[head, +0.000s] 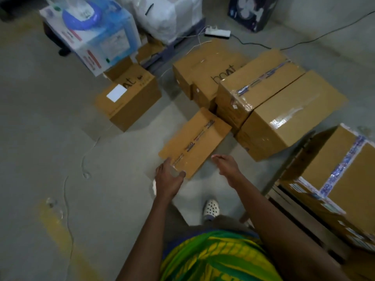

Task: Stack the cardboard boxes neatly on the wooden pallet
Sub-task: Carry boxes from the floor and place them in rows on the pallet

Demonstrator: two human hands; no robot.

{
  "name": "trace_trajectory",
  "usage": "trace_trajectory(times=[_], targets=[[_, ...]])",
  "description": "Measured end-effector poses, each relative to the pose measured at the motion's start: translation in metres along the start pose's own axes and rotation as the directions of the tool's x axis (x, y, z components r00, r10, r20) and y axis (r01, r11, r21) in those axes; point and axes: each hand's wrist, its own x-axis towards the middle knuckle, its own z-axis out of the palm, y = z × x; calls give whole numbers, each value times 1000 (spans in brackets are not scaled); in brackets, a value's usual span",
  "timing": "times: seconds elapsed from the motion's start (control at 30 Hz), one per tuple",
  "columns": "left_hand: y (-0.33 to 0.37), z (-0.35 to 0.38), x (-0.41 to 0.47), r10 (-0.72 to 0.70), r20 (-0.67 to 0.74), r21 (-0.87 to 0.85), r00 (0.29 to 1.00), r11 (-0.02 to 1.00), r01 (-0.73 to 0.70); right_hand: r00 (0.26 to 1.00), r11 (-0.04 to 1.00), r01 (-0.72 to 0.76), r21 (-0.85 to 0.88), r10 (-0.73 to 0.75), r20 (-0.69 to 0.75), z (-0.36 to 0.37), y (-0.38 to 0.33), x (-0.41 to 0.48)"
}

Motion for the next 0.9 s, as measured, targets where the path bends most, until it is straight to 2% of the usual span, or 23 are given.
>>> trace_trajectory(times=[0.17,0.3,0.4,0.5,0.6,0.7,0.8,0.9], targets=[[21,-20,110,98,225,173,969,975,-138,978,963,-133,236,167,-128,24,-32,51],[33,-22,198,128,385,305,914,917,-257,905,865,-181,468,332,-264,37,-41,97],[30,-2,263,104,457,380,883,875,-300,873,817,-202,540,400,-279,55,-29,144],[5,47,335,63,474,421,878,860,-289,866,834,-214,509,403,-296,77,-2,213],[-43,109,412,-3,437,461,900,859,-221,864,869,-252,425,400,-306,106,56,302],[-95,171,477,-68,375,475,925,871,-128,862,889,-324,323,418,-286,128,117,380],[-135,222,522,-62,302,499,951,860,-103,853,899,-396,188,436,-287,142,162,440],[-159,253,552,-87,215,441,973,897,-17,842,886,-443,138,464,-276,151,194,479]])
